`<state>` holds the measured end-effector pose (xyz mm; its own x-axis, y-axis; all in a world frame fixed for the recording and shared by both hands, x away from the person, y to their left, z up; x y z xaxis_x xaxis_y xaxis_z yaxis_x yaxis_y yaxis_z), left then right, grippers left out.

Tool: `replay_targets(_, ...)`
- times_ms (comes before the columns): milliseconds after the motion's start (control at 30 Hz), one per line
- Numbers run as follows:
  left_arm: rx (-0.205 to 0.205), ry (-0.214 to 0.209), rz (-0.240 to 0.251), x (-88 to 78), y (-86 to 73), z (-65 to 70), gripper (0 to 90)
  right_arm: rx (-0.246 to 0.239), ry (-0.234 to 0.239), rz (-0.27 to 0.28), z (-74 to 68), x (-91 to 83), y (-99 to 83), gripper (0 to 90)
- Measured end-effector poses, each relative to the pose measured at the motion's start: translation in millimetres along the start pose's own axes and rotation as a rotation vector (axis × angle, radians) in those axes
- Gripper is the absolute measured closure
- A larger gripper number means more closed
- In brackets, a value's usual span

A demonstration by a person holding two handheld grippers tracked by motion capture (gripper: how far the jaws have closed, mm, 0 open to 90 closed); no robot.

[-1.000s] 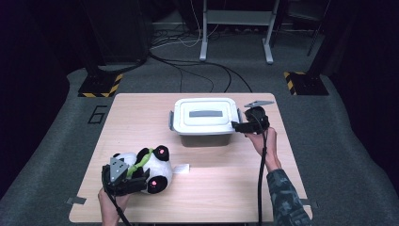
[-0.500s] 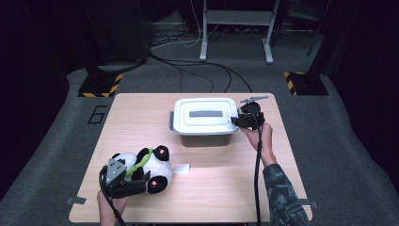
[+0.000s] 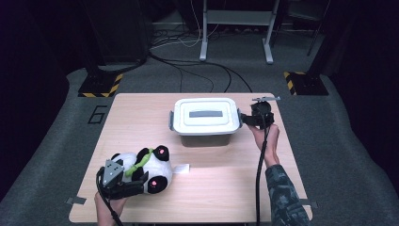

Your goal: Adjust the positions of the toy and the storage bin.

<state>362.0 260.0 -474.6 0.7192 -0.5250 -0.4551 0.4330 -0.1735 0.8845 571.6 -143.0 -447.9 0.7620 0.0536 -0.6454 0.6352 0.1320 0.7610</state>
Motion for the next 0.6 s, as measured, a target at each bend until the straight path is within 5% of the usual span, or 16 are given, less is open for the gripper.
replay_targets(200,0.001,0.005,-0.005,-0.2,-1.8,-1.3,0.0,-0.01,0.041,-0.042,-6.7,14.5,-8.9,57.6)
replay_targets(367,0.002,0.003,-0.013,1.1,-3.9,-2.1,0.0,-0.018,0.091,-0.046,-12.4,20.4,-13.7,76.8)
replay_targets(600,0.012,0.003,-0.009,2.7,-3.3,0.0,0.0,0.008,0.08,-0.048,-11.9,14.6,-16.7,78.6)
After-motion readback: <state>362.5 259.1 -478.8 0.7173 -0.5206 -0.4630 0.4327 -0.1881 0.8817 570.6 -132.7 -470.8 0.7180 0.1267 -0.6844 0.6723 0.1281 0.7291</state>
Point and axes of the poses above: each handheld gripper's, and its own axes: x roughly forward along the jaws, y roughly out of its top, z roughly to its right, the point moved 8 cm from there along x, roughly forward along the jaws, and after that the axes turned 12 degrees about -y, right-handed, at the moved point
